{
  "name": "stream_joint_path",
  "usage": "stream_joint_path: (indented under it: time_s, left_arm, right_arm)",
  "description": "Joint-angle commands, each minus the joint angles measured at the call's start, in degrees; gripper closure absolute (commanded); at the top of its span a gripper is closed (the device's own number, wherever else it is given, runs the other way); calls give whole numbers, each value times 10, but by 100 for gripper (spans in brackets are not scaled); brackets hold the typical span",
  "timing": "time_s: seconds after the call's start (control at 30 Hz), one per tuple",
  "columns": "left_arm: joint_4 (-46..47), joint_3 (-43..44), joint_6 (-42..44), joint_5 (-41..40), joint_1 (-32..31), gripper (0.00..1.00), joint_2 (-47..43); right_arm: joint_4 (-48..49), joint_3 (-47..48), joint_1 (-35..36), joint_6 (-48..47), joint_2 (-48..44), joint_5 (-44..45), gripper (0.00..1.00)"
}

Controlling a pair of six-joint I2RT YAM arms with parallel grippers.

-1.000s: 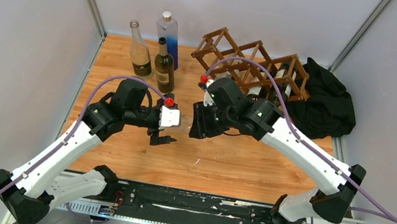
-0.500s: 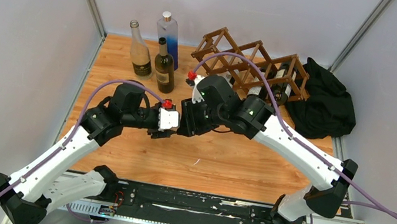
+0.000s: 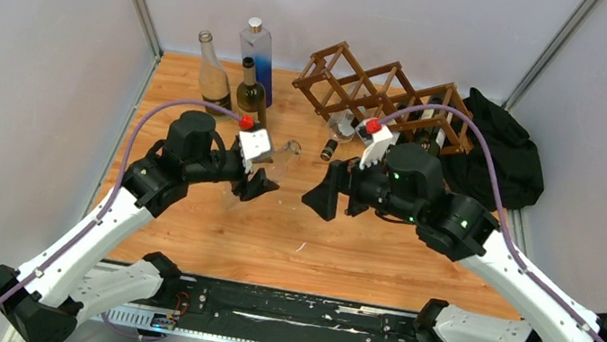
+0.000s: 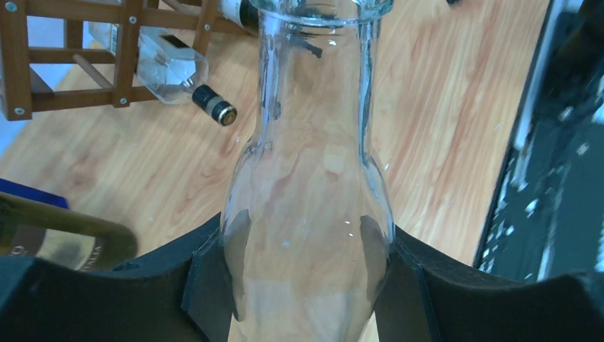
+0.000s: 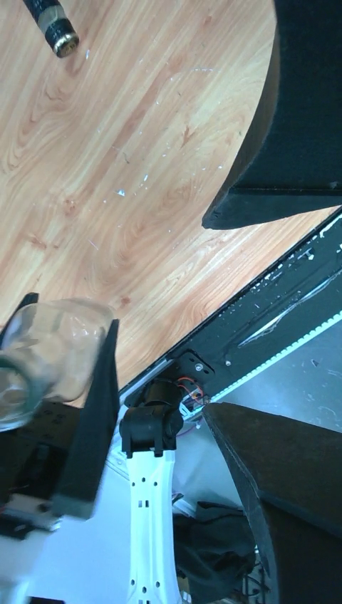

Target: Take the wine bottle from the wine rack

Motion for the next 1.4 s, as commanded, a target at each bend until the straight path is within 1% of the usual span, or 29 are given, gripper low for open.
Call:
stream_joint_path:
  time_s: [0.0, 0.2, 0.33, 0.43, 0.53, 0.73, 0.8, 0.87, 0.9, 0.93, 0.97, 1.0, 1.03, 1.07, 1.1, 1.2, 1.23, 1.37]
  left_arm:
    - [91, 63, -179, 66, 29, 100, 24]
    - [170, 112, -356, 161, 56, 100, 59]
    - [215, 123, -463, 212, 56, 100, 68]
    - [238, 121, -494, 225, 56, 100, 63]
    - [241, 123, -503, 232, 57, 100, 56]
    - [292, 119, -557, 257, 57, 100, 48]
    - [297, 119, -564, 261, 57, 100, 45]
    - [298, 118, -565, 265, 57, 100, 43]
    - [298, 118, -565, 265, 57, 99, 41]
    - [295, 119, -565, 264, 57, 86, 41]
    - [288, 120, -564, 259, 58, 64, 40]
    - [280, 122, -561, 252, 59, 39, 39]
    - [275, 123, -557, 244, 61, 18, 37]
    - [268, 125, -551, 237, 62, 7, 35]
    - [262, 126, -546, 231, 64, 1, 33]
    - [259, 134, -534, 223, 71, 0, 35]
    - [260, 139, -533, 225, 73, 0, 39]
    - [261, 152, -535, 235, 77, 9, 54]
  right_arm:
    - [77, -73, -22, -20, -54, -4, 5]
    - [188, -145, -22, -43, -63, -78, 4]
    - [268, -150, -22, -55, -34, -131, 4]
    - [315, -148, -22, -48, -5, -158, 4]
    - [374, -152, -22, -34, 20, -178, 3]
    - [485, -186, -22, 7, 49, -209, 3]
    - [524, -198, -22, 20, 53, -225, 12]
    - [534, -200, -22, 24, 56, -236, 39]
    - [532, -199, -22, 23, 56, -237, 54]
    - [525, -199, -22, 21, 55, -237, 73]
    - [515, -199, -22, 18, 53, -232, 94]
    - [493, -197, -21, 12, 48, -226, 100]
    - [475, -196, -21, 3, 43, -221, 100]
    - [458, -195, -21, -6, 40, -214, 100]
    - [440, -194, -21, -16, 36, -211, 100]
    - [407, -196, -20, -38, 26, -203, 100]
    - [398, -198, -19, -43, 23, -201, 100]
    - [374, -198, -17, -62, 14, -198, 100]
